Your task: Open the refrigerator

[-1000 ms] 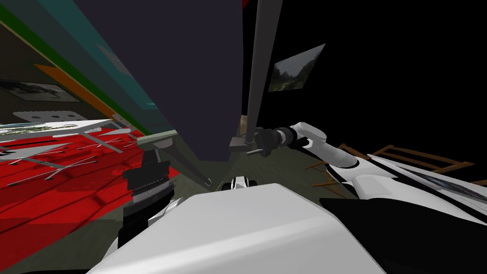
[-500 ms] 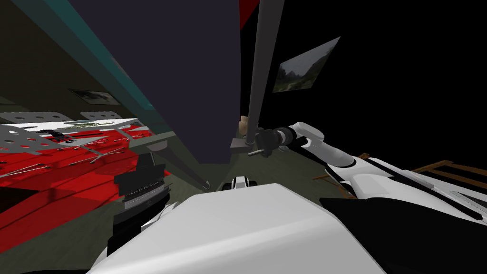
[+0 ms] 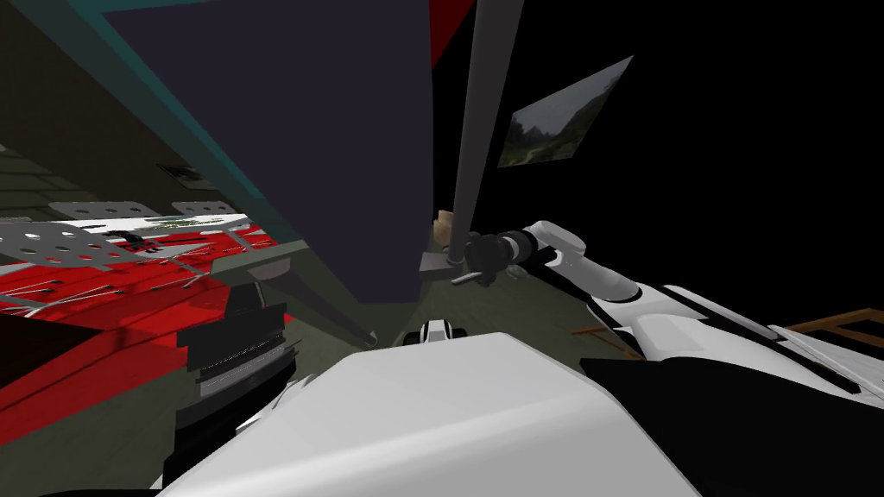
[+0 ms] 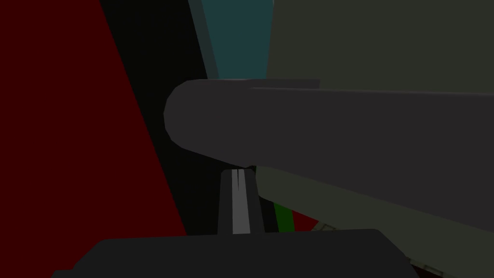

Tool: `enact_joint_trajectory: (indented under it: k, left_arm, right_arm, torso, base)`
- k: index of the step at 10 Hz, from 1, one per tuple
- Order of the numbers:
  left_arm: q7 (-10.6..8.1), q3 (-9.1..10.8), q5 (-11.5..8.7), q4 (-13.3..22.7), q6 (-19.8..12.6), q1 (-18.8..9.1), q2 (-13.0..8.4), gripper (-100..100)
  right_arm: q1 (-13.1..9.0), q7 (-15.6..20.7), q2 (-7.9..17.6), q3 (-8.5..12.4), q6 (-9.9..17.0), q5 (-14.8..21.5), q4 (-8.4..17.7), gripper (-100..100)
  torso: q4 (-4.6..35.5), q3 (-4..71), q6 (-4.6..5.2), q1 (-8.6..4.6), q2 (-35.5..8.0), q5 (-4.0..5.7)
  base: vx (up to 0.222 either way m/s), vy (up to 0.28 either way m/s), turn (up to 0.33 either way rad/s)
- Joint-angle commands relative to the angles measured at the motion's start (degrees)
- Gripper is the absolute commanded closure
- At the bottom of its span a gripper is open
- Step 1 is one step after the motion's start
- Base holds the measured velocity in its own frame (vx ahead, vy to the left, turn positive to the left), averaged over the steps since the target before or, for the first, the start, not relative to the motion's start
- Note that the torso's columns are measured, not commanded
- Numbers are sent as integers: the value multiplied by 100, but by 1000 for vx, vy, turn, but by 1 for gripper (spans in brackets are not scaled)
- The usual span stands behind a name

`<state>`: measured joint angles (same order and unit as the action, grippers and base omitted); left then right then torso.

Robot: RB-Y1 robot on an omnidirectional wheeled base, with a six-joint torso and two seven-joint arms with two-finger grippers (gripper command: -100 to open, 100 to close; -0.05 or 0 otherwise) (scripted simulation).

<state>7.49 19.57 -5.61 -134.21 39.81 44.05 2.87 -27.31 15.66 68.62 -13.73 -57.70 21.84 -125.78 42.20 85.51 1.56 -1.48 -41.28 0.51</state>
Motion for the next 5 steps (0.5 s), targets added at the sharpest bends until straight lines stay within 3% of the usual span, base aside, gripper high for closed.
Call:
enact_joint_trajectory:
  k: [1, 4, 5]
  left_arm:
    - [1, 48, -29, -7, 31, 20, 0, 0]
    - [6, 202, -126, 2, 117, 104, 0, 0]
    - [8, 256, -161, 13, 147, 140, 0, 0]
  right_arm:
    - [-38, 49, -47, 69, -195, -101, -37, 100]
    - [-63, 67, -73, 63, -306, -134, -1, 100]
    - [-186, -117, 53, 93, -252, -198, 93, -100]
  torso:
    - [-3, -11, -1, -15, -8, 2]
    - [2, -5, 20, -20, -7, 8]
    - [4, -5, 37, -7, -8, 14]
  base:
    - [52, -179, 164]
    - [40, -187, 116]
    - [3, -28, 150]
